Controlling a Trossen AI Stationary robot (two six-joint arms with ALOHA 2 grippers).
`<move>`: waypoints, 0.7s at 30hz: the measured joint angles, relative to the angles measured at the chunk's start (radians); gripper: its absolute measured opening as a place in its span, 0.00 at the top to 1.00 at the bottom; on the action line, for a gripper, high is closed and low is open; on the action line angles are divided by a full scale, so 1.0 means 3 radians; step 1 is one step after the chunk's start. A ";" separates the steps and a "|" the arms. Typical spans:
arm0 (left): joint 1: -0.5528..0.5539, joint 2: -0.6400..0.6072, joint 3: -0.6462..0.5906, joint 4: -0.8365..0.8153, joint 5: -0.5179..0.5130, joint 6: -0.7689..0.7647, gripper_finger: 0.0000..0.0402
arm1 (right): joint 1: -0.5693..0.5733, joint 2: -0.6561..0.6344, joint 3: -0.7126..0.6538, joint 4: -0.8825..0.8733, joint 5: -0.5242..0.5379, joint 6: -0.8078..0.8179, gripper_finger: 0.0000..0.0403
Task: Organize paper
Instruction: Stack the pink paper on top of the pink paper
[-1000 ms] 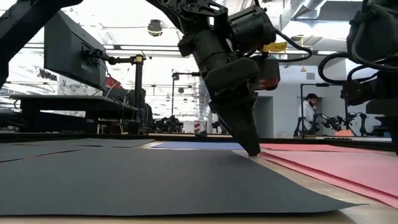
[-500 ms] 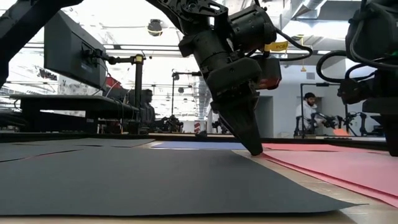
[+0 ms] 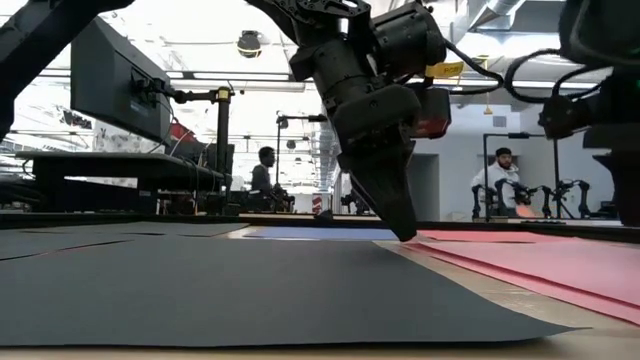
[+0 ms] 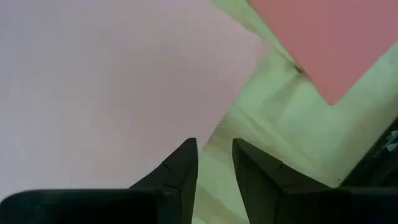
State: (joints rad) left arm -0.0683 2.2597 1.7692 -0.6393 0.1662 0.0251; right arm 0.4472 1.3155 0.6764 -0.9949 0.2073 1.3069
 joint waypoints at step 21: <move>-0.0779 -0.0001 -0.0020 0.0530 -0.0182 -0.0271 0.73 | 0.1731 0.0545 0.0056 0.0559 -0.0693 0.1944 0.77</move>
State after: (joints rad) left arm -0.3019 2.2595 1.7634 -0.4804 0.1115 -0.0561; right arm 0.9664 1.4790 0.6933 -0.8272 -0.0005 1.8901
